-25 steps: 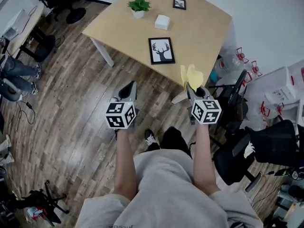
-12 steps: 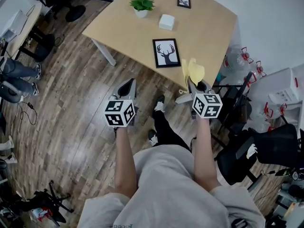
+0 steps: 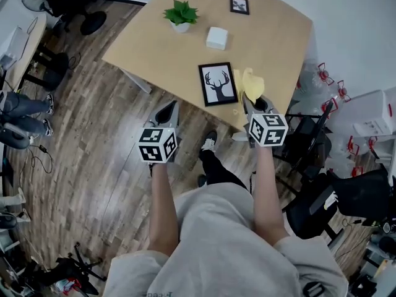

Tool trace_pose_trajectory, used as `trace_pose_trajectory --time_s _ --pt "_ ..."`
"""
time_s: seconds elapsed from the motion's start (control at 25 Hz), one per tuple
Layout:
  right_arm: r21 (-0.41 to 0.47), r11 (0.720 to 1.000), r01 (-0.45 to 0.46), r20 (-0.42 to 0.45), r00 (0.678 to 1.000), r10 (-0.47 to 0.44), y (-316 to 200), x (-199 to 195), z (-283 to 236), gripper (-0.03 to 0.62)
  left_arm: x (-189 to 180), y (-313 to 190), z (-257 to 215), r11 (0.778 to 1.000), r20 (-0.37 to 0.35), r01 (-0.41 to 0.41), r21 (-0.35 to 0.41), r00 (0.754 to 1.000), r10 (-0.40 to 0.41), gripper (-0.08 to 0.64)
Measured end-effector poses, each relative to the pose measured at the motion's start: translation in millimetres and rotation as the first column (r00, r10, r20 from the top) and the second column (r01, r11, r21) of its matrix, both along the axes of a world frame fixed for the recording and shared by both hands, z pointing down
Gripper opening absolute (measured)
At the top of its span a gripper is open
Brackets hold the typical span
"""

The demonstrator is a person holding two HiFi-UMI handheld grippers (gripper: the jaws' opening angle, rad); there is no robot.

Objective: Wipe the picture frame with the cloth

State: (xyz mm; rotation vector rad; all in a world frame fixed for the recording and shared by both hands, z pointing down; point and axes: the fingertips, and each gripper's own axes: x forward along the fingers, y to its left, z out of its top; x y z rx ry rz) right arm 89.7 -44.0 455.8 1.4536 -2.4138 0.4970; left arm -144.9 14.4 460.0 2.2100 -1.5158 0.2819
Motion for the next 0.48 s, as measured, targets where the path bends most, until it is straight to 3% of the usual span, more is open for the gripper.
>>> trace_pose_trajectory --time_s 0.48 --pt "0.000 1.000 0.025 -0.060 0.998 -0.025 -102 -15 1 0.051 15 -99 19 0.993 0.034 -0.101 -0.055 0.994 0.103 0.052"
